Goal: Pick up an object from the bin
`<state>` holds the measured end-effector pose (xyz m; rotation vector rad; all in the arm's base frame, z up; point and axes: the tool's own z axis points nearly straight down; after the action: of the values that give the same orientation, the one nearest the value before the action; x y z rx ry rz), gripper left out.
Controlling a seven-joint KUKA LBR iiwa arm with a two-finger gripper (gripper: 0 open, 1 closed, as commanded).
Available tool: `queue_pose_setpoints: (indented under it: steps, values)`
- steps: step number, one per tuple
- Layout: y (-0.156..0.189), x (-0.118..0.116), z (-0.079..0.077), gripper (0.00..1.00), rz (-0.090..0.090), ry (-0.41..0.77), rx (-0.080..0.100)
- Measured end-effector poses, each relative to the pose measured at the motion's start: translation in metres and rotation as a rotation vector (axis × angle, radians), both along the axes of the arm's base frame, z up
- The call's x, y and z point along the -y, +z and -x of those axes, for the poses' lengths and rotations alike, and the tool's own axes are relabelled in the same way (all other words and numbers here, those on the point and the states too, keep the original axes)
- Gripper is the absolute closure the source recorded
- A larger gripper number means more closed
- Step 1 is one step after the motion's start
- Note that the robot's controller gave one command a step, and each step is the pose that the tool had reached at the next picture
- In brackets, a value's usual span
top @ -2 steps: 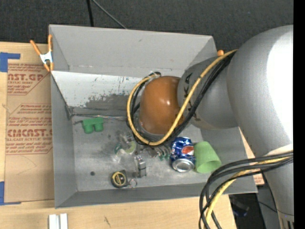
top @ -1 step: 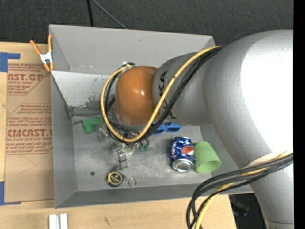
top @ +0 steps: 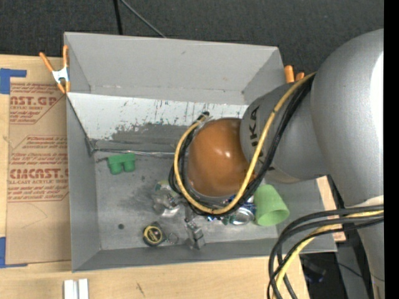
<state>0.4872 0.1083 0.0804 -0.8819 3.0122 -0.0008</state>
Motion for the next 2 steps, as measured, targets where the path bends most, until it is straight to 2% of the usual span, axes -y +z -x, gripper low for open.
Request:
queue_pose_setpoints:
  steps: [1, 2]
  values:
    - [-0.010, -0.029, 0.002, 0.00, -0.001, 0.319, 0.004]
    - [-0.011, -0.050, 0.006, 0.00, -0.001, 0.514, -0.002]
